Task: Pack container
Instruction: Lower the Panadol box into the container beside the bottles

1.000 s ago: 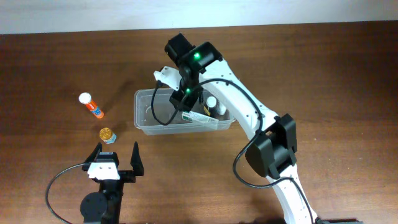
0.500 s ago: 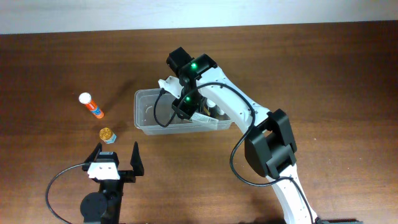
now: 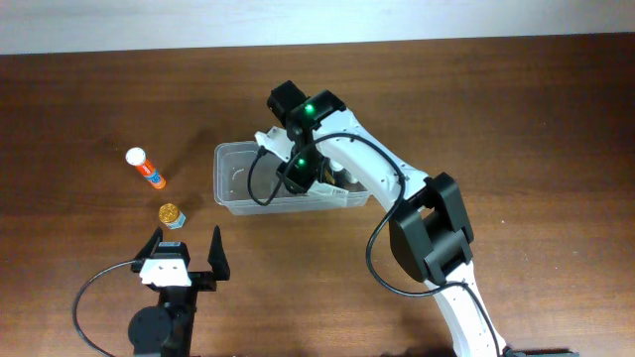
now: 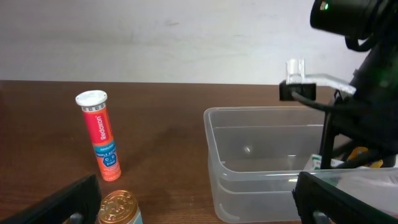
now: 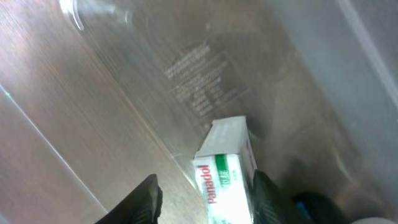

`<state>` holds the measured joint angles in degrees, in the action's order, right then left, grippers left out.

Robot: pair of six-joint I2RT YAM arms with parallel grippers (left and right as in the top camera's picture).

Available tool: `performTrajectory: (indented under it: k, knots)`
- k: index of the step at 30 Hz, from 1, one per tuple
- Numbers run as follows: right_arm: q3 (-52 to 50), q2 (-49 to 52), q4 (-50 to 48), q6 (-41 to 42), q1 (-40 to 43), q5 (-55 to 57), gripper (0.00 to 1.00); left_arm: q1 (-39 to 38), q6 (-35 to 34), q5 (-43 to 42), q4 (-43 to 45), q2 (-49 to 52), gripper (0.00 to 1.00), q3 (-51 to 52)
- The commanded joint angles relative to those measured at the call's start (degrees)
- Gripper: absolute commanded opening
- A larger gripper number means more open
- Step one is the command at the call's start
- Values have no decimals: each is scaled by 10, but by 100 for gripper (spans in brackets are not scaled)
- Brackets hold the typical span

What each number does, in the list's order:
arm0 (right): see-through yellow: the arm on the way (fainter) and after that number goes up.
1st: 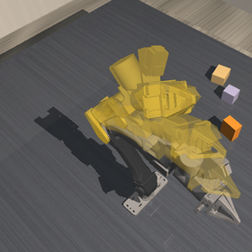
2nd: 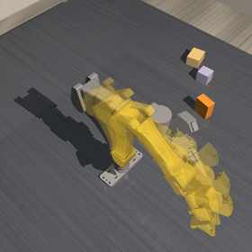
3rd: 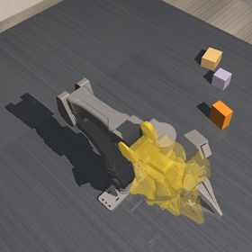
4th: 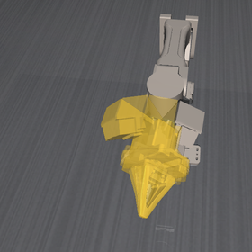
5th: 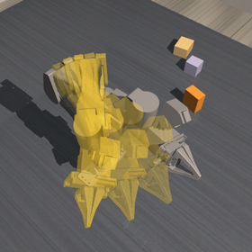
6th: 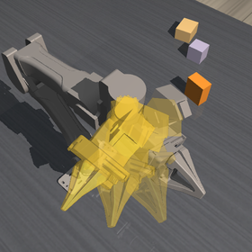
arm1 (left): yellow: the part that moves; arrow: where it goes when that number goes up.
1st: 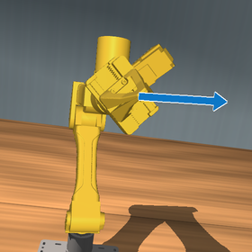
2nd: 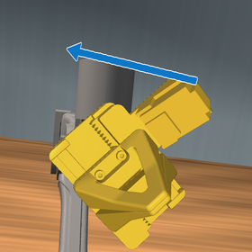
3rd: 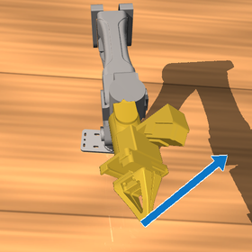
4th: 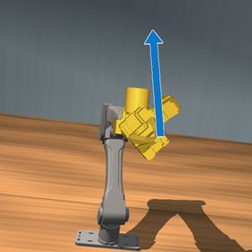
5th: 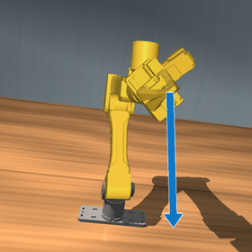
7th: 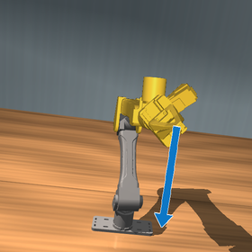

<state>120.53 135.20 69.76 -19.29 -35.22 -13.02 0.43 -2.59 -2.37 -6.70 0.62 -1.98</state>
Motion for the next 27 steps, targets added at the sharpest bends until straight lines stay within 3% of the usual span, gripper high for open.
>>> performTrajectory:
  k: [1,14,26,27]
  knots:
    - [-10,3,-2,3,4,1,39,3,7,2,0,-3,99,4]
    - [-11,3,25,3,3,-4,31,3,7,2,0,-3,99,4]
    - [-10,3,48,3,0,-5,31,3,7,2,0,-3,99,4]
    - [-10,3,48,3,-2,-5,28,3,7,2,0,-3,99,4]
